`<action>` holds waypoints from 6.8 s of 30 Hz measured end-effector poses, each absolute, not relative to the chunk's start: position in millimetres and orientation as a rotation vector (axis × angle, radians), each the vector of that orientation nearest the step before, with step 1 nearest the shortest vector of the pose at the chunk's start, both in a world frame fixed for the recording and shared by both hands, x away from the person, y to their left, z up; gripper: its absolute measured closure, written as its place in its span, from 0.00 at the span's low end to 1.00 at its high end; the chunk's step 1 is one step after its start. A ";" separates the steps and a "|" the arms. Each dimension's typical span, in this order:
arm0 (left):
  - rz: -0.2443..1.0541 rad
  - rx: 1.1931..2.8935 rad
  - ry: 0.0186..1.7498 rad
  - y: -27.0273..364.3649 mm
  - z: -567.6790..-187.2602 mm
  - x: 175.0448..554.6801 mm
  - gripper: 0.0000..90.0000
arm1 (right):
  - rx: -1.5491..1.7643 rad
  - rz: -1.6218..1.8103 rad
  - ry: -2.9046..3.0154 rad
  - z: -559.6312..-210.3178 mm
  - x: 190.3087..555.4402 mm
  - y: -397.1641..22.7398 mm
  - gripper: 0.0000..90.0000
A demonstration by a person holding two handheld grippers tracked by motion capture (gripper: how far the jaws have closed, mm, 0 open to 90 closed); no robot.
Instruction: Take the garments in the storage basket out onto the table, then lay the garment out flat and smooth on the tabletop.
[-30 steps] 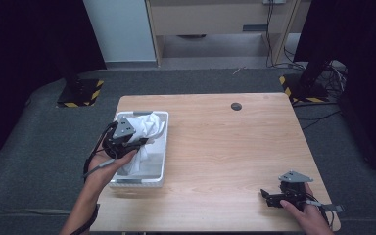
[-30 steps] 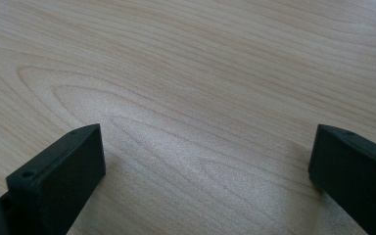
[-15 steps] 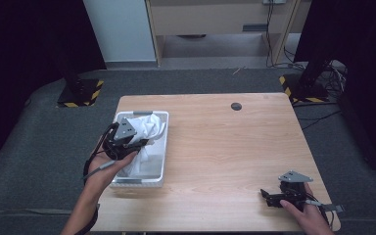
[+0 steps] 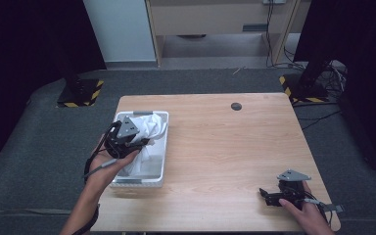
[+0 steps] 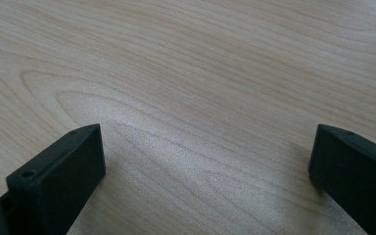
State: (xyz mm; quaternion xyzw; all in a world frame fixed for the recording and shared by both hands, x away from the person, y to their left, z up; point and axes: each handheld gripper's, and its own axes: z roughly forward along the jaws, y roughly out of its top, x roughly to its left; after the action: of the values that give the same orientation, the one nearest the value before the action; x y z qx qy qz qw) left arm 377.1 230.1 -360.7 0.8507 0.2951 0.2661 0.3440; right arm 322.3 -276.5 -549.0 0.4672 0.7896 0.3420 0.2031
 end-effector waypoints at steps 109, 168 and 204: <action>0.497 2.268 0.512 56.7 -442.2 397.1 0.77 | 1.302 0.953 2.201 -549.1 322.3 -276.0 0.01; 0.428 2.216 0.579 31.6 -494.2 376.0 0.13 | 1.297 0.953 2.206 -549.1 322.0 -275.7 0.01; 0.381 2.070 0.671 48.0 -501.8 330.2 0.93 | 1.292 0.955 2.210 -549.0 318.4 -273.7 0.01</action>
State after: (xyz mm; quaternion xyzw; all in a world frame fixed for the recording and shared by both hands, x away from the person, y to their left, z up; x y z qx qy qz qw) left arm 330.2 48.0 -501.8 0.8371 0.2714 0.1540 0.4493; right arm 318.4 -273.7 -549.0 0.4629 0.7919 0.3424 0.2033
